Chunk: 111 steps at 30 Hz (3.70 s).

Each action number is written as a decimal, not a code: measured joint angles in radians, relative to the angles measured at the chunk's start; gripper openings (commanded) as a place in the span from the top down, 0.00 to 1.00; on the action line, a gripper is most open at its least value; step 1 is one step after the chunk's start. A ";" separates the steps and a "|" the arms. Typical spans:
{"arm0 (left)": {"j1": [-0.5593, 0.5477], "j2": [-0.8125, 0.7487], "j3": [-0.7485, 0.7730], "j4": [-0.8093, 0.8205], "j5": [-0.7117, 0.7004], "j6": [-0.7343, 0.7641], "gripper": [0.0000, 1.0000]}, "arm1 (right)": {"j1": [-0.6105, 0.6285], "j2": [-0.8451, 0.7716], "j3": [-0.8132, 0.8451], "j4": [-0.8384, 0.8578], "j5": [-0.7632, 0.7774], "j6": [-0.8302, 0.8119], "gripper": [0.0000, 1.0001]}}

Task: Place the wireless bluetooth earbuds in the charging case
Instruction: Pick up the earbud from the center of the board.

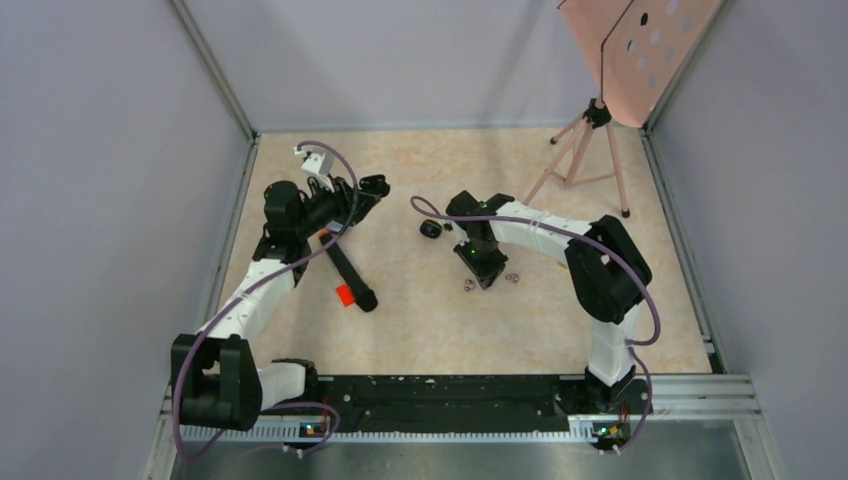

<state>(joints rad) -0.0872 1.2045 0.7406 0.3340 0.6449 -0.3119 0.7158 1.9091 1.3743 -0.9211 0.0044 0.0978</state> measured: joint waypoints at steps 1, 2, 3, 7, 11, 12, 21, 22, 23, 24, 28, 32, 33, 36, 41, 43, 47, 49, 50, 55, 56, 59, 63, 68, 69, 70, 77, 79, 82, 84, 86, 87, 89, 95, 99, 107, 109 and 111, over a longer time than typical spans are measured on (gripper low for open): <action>0.000 0.000 0.000 -0.001 -0.001 0.000 1.00 | 0.000 0.003 -0.002 0.000 0.000 0.000 0.77; 0.001 0.000 0.000 -0.002 -0.003 0.000 1.00 | 0.000 0.003 -0.004 0.002 0.000 0.000 0.77; 0.001 0.000 0.000 -0.004 -0.004 0.000 1.00 | 0.000 0.004 -0.006 0.002 0.000 0.000 0.77; 0.001 0.000 0.000 -0.010 -0.007 0.000 1.00 | 0.000 0.004 -0.007 0.007 0.003 0.000 0.76; 0.001 0.003 0.006 -0.015 -0.006 0.000 1.00 | -0.001 0.004 -0.013 0.006 0.021 0.003 0.76; 0.001 0.005 0.010 -0.015 -0.006 -0.001 1.00 | -0.002 0.004 -0.013 0.006 0.024 0.003 0.76; 0.001 0.018 0.013 -0.014 0.005 -0.004 1.00 | -0.025 0.005 -0.030 0.013 0.066 0.005 0.76; 0.001 0.018 0.013 -0.014 0.005 -0.005 1.00 | -0.026 0.005 -0.032 0.019 0.068 0.005 0.76; 0.001 0.018 0.013 -0.014 0.006 -0.005 1.00 | -0.027 0.006 -0.032 0.021 0.070 0.006 0.76; 0.001 0.018 0.013 -0.014 0.008 -0.005 1.00 | -0.027 0.008 -0.032 0.024 0.072 0.008 0.77; 0.001 0.018 0.013 -0.014 0.012 -0.005 1.00 | -0.030 0.012 -0.030 0.024 0.079 0.008 0.76; 0.001 0.021 0.013 -0.011 0.015 -0.008 1.00 | -0.042 0.016 -0.010 0.026 0.087 0.007 0.76; 0.001 0.025 0.013 -0.008 0.016 -0.009 1.00 | -0.046 0.016 -0.004 0.025 0.087 0.007 0.76; 0.001 0.042 0.013 -0.001 0.017 -0.015 1.00 | -0.060 0.016 0.003 0.029 0.087 0.007 0.67; 0.001 0.057 0.013 0.008 0.020 -0.026 1.00 | -0.072 0.019 0.003 0.032 0.069 0.001 0.66; 0.001 0.058 0.013 0.010 0.020 -0.027 1.00 | -0.074 0.024 0.003 0.034 0.063 0.000 0.67; 0.001 0.061 0.013 0.017 0.022 -0.027 1.00 | -0.077 0.043 0.003 0.036 0.055 0.000 0.71; 0.001 0.063 0.013 0.016 0.023 -0.027 1.00 | -0.080 0.048 0.004 0.035 0.055 -0.001 0.71; 0.001 0.063 0.013 0.016 0.023 -0.027 1.00 | -0.081 0.049 0.006 0.034 0.055 -0.002 0.71; 0.001 0.063 0.013 0.017 0.024 -0.029 1.00 | -0.084 0.049 0.017 0.037 0.064 -0.010 0.67; 0.001 0.063 0.013 0.017 0.023 -0.030 1.00 | -0.084 0.049 0.017 0.037 0.068 -0.012 0.67; 0.001 0.063 0.013 0.017 0.024 -0.031 1.00 | -0.084 0.048 0.018 0.037 0.077 -0.019 0.72; 0.001 0.063 0.013 0.018 0.024 -0.032 1.00 | -0.084 0.048 0.017 0.037 0.077 -0.025 0.81; 0.001 0.063 0.013 0.018 0.027 -0.034 1.00 | -0.084 0.048 0.018 0.037 0.077 -0.027 0.82; 0.001 0.063 0.013 0.018 0.027 -0.034 1.00 | -0.084 0.048 0.018 0.037 0.077 -0.026 0.82; 0.001 0.063 0.013 0.018 0.028 -0.035 1.00 | -0.084 0.048 0.018 0.037 0.077 -0.027 0.82; 0.001 0.063 0.013 0.018 0.031 -0.035 1.00 | -0.084 0.048 0.017 0.033 0.069 -0.026 0.73; 0.001 0.063 0.013 0.018 0.031 -0.035 1.00 | -0.084 0.046 0.017 0.031 0.062 -0.026 0.73; 0.001 0.063 0.013 0.018 0.031 -0.035 1.00 | -0.084 0.037 0.017 0.030 0.053 -0.025 0.73; 0.001 0.063 0.013 0.018 0.031 -0.035 1.00 | -0.084 0.032 0.017 0.030 0.050 -0.024 0.73; 0.001 0.063 0.013 0.018 0.031 -0.035 1.00 | -0.084 0.030 0.017 0.029 0.048 -0.023 0.74; 0.001 0.063 0.013 0.019 0.031 -0.035 1.00 | -0.084 0.029 0.017 0.029 0.047 -0.023 0.75; 0.001 0.064 0.013 0.020 0.031 -0.035 1.00 | -0.084 0.028 0.017 0.026 0.047 -0.023 0.76; 0.001 0.070 0.013 0.024 0.039 -0.035 1.00 | -0.084 0.024 0.014 0.019 0.046 -0.023 0.78; 0.001 0.081 0.013 0.025 0.043 -0.036 1.00 | -0.084 0.023 0.013 0.018 0.047 -0.023 0.79; 0.001 0.084 0.013 0.029 0.046 -0.039 1.00 | -0.084 0.018 0.011 0.016 0.046 -0.023 0.86; 0.001 0.084 0.013 0.031 0.047 -0.039 1.00 | -0.085 0.014 0.005 0.013 0.045 -0.024 0.90; 0.001 0.087 0.013 0.032 0.047 -0.039 1.00 | -0.085 0.010 -0.003 0.013 0.043 -0.026 0.92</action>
<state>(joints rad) -0.0864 1.2911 0.7540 0.3664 0.6914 -0.3511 0.6304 1.9186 1.3716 -0.9085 0.0475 0.0719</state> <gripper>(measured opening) 0.342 0.113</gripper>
